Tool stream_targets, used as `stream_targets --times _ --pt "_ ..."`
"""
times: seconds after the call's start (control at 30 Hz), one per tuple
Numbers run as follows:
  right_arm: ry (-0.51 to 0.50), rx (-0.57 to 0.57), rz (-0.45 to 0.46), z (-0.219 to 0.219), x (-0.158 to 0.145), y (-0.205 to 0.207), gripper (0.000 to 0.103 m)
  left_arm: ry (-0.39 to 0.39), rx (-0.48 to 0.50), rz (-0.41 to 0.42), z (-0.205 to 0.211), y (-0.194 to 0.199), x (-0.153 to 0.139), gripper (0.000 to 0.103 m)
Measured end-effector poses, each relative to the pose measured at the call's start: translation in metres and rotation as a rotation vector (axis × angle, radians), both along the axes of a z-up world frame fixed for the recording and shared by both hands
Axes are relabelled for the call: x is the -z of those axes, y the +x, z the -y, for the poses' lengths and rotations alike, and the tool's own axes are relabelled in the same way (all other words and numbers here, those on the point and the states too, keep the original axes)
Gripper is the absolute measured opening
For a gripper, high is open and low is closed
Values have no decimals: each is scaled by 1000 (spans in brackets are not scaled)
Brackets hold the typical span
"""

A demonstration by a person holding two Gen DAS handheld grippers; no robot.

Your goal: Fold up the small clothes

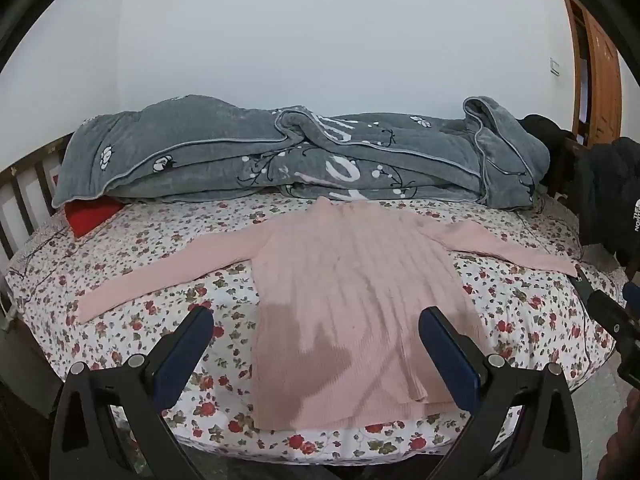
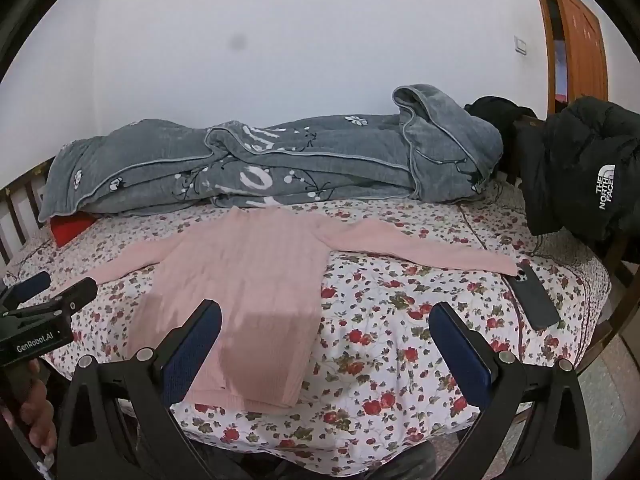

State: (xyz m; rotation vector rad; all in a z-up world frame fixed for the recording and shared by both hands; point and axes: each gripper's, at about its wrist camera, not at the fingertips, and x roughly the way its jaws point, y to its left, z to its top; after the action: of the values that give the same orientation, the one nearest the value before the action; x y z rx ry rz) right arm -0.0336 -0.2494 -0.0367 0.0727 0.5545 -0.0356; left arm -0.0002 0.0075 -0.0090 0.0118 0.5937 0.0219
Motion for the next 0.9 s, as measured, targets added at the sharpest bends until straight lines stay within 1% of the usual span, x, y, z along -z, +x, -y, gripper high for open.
stream_targets --times 0.9 --pt "-2 4 14 -4 -4 -4 102 -20 3 21 -6 -6 -4 103"
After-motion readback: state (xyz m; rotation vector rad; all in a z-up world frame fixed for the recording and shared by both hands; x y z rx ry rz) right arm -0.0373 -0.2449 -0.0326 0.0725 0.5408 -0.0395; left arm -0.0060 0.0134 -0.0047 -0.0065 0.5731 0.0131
